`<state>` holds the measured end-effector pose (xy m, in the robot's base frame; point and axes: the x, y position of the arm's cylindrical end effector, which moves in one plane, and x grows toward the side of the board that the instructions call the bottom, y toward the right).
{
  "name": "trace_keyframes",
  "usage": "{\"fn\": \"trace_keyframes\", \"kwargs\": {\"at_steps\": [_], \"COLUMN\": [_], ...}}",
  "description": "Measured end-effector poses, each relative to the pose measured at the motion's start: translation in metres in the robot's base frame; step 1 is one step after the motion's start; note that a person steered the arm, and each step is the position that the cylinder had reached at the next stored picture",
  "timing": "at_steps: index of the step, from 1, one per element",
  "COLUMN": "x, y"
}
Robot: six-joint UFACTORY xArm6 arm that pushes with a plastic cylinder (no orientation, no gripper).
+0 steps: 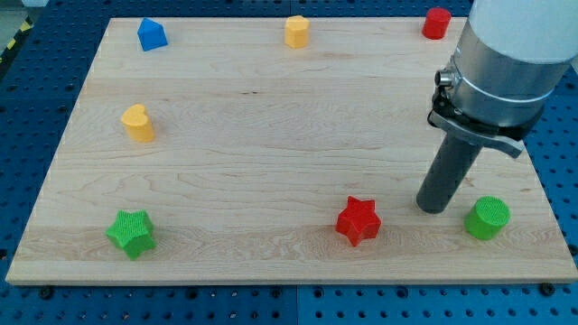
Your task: Move the green circle to the bottom right
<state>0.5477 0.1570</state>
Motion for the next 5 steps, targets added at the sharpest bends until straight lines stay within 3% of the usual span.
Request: {"fn": "trace_keyframes", "kwargs": {"at_steps": [5], "x": [0.019], "y": [0.045]}}
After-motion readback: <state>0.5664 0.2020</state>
